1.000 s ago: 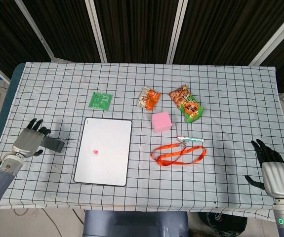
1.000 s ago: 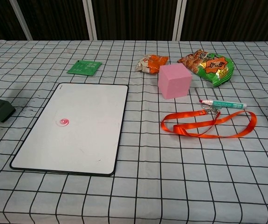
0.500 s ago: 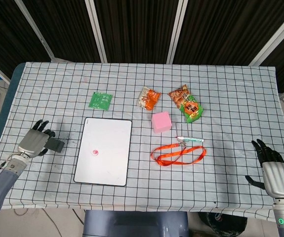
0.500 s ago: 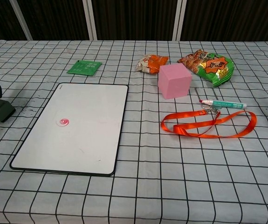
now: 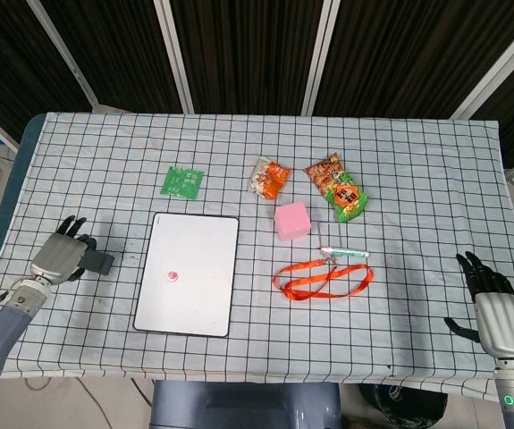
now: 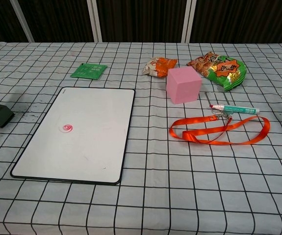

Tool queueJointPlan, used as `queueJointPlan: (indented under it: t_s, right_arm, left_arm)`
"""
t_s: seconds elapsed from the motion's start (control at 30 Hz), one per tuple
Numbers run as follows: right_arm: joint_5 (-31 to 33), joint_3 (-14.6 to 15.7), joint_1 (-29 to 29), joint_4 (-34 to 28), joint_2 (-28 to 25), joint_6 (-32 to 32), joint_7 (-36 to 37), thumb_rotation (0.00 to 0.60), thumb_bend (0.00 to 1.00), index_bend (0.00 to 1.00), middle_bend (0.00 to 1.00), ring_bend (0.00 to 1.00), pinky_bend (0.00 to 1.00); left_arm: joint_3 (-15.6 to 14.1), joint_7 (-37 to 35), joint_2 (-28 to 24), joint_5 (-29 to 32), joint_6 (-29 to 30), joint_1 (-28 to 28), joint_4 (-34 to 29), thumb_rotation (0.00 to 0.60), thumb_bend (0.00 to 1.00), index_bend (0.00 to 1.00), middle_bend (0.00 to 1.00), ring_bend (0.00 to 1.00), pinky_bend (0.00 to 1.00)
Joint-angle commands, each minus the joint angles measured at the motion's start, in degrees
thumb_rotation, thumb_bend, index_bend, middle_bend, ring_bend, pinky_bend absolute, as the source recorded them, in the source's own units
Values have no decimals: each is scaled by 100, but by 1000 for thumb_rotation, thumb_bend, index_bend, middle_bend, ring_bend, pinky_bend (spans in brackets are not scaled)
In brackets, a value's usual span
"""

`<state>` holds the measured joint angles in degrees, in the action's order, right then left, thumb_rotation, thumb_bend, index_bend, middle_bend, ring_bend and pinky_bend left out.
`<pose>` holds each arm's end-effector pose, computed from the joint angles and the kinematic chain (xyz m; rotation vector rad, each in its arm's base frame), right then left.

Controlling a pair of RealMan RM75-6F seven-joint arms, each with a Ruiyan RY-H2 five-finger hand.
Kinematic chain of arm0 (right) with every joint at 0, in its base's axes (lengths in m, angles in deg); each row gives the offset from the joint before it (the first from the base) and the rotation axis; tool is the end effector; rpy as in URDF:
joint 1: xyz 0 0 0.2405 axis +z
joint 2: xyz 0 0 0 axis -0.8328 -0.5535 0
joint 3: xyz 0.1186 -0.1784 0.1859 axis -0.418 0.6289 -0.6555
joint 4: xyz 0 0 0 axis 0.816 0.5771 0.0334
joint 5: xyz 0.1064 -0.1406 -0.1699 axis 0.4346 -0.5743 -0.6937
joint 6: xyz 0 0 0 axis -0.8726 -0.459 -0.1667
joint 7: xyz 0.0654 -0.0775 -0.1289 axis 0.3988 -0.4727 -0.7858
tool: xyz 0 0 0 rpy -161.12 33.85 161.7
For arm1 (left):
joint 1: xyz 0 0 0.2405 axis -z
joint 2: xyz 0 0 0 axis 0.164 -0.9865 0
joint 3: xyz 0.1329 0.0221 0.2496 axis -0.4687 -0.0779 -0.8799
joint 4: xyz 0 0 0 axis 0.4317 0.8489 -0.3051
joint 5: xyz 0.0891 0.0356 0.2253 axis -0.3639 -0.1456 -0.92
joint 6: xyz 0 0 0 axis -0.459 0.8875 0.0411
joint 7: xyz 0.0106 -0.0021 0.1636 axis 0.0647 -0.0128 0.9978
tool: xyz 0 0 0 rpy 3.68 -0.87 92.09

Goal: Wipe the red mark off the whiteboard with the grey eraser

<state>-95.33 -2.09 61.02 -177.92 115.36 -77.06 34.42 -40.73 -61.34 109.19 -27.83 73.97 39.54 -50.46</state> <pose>-0.3440 -0.2115 0.1308 1.3702 -0.8409 0.8587 -0.3803 0.3686 0.0348 -1.9013 -0.6827 -0.4674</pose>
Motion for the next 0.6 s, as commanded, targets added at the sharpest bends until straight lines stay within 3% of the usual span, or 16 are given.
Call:
queueJointPlan:
  t_s: [0.03,0.17,0.4,0.6]
  right_arm:
    - [2,-3,-1,-5,0,-4,4,600,132,7,87,190,224]
    - [-9,-5,-5,-1,3,-23,8,600,132,6,87,190,224]
    - [-18,-10,-11,2,5,-46,24,600,132,7,87,190,224]
    - [-24,-9,-15,2,5,-53,38,600,132,7,87,190,224]
  left_arm:
    - [18,15,-25,19,5,9,-34,600,374,438,436,12,41]
    - [70,-14,-155,17,102,22,-275,600,378,436,436,12,40]
    - [371,491,-774,-107,634,146,-1511,600,378,439,437,12,39]
    - [655,1245,-858,291,152,517,-2363,600,378,436,437,12,39]
